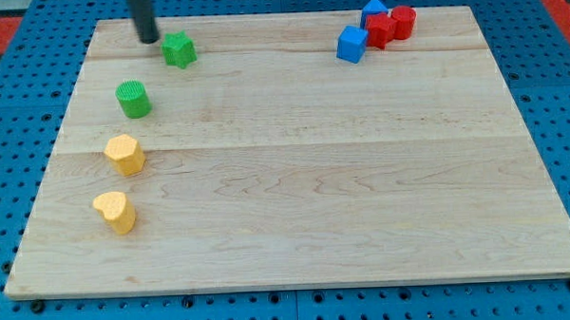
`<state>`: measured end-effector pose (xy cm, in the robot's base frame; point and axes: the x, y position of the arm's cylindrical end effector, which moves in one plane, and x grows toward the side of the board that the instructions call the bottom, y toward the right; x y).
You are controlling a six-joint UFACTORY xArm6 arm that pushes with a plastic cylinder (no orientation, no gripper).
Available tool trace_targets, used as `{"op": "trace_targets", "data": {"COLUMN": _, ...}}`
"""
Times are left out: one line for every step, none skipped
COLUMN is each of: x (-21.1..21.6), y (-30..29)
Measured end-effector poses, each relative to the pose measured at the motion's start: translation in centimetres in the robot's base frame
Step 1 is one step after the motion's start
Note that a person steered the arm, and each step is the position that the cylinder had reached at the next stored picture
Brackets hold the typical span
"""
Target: Push the green star to the top center of the board
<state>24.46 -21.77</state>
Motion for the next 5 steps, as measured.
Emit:
{"op": "trace_targets", "data": {"x": 5.2, "y": 1.1}}
{"op": "trace_targets", "data": {"x": 4.9, "y": 9.3}}
{"op": "trace_targets", "data": {"x": 4.9, "y": 2.7}}
{"op": "trace_targets", "data": {"x": 3.0, "y": 0.3}}
{"op": "trace_targets", "data": {"x": 1.7, "y": 7.8}}
